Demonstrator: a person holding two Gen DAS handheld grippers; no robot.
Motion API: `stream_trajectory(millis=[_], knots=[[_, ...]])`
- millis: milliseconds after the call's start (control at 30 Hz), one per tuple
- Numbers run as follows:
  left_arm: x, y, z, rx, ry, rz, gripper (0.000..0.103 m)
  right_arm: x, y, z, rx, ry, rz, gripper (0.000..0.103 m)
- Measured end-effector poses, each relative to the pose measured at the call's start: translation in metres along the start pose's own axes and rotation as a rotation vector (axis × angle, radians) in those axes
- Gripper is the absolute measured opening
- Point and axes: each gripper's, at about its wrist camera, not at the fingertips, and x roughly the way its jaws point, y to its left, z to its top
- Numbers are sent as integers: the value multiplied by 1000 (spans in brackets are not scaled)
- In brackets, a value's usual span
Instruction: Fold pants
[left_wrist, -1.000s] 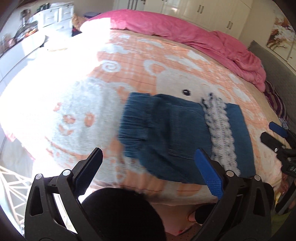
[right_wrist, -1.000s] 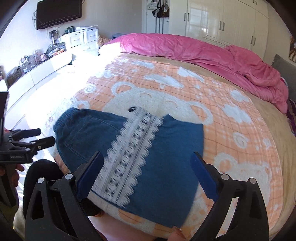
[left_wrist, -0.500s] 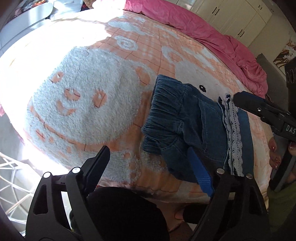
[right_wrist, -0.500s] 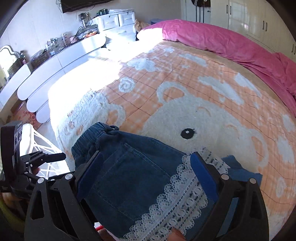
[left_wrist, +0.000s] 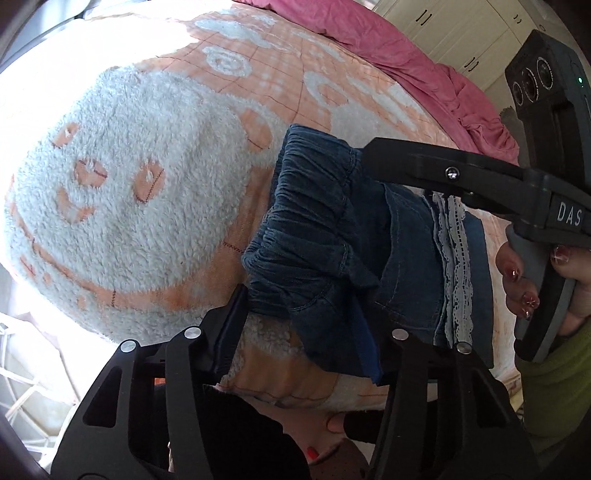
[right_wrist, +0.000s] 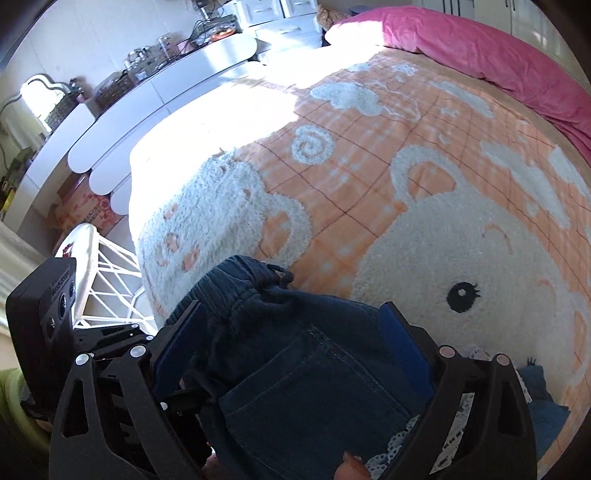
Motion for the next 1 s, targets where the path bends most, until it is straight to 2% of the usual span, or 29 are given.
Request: stream_trajectory(millis=[33, 167, 200, 233, 333, 433, 600, 667, 767, 867, 1000], knots=[[1, -1, 0, 3, 0, 1, 45, 6, 3, 2, -11, 17, 16, 86], [2, 0, -1, 5, 2, 0, 45, 36, 9, 8, -44, 89, 52, 81], [1, 2, -2, 3, 3, 0, 45, 45, 10, 7, -49, 108, 67, 73], [2, 2, -2, 3, 4, 1, 45, 52, 9, 5, -43, 118, 86, 59], [4, 3, -1, 0, 6, -4, 45, 50, 8, 1, -41, 97, 114, 45], [-1, -1, -1, 15, -16, -12, 46, 22, 0, -2, -26, 35, 171, 33], [-12, -13, 1, 30, -59, -67, 51, -29, -10, -14, -5, -75, 246, 30], [-16, -19, 2, 37, -63, -100, 56, -47, -14, -21, -5, -112, 246, 30], [-20, -38, 2, 58, -62, -136, 56, -67, -25, -32, 18, -150, 250, 30], [-23, -60, 2, 82, -53, -161, 48, -90, -39, -45, 44, -190, 236, 30], [-25, -87, 1, 113, -48, -185, 45, -109, -56, -60, 73, -228, 223, 30]])
